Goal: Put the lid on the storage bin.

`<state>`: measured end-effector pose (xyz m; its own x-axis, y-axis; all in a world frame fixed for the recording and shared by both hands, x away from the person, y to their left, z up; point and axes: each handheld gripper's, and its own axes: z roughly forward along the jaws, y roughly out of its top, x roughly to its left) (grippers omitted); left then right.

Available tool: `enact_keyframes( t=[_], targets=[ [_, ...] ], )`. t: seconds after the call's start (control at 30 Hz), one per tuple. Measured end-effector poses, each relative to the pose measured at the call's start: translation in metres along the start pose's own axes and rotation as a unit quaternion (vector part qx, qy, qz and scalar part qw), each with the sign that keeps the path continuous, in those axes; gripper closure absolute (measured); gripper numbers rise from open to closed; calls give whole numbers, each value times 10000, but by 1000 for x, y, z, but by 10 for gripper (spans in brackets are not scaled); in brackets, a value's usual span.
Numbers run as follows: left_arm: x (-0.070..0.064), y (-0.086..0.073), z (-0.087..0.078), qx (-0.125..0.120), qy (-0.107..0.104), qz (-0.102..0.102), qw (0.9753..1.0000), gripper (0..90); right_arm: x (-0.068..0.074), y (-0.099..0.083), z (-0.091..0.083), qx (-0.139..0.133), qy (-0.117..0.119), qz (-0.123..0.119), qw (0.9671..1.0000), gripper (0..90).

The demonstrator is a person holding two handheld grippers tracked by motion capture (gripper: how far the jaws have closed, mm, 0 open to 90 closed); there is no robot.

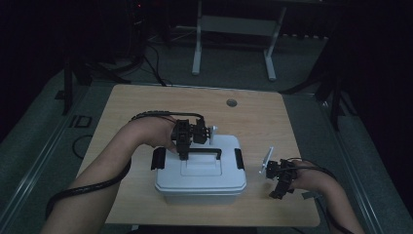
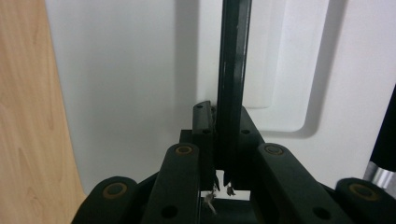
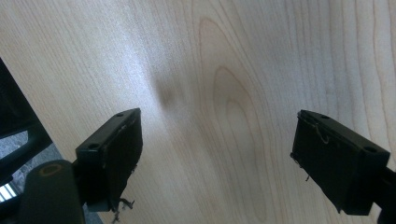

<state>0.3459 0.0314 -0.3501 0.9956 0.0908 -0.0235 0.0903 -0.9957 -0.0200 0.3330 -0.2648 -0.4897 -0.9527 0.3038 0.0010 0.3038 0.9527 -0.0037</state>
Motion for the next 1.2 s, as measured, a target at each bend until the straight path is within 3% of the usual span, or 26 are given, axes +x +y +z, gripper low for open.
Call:
enact_keyframes(
  t=[0.53,0.83,0.93,1.03,1.2],
  targets=[
    [7,4,19,36,-158,28,9999,835,0,3,7,27,51,-51,10000,158],
    [11,1,20,14,-249,-55,9997,826,0,2,10,39,63,-49,10000,158],
    [10,0,20,8,-202,-97,9997,659,0,2,9,49,60,-55,10000,158],
    [11,-2,17,-105,60,-263,9996,545,0,3,8,26,72,-53,10000,158],
    [14,-11,14,-257,61,-463,9986,277,0,4,7,27,56,-76,10000,158]
  ],
)
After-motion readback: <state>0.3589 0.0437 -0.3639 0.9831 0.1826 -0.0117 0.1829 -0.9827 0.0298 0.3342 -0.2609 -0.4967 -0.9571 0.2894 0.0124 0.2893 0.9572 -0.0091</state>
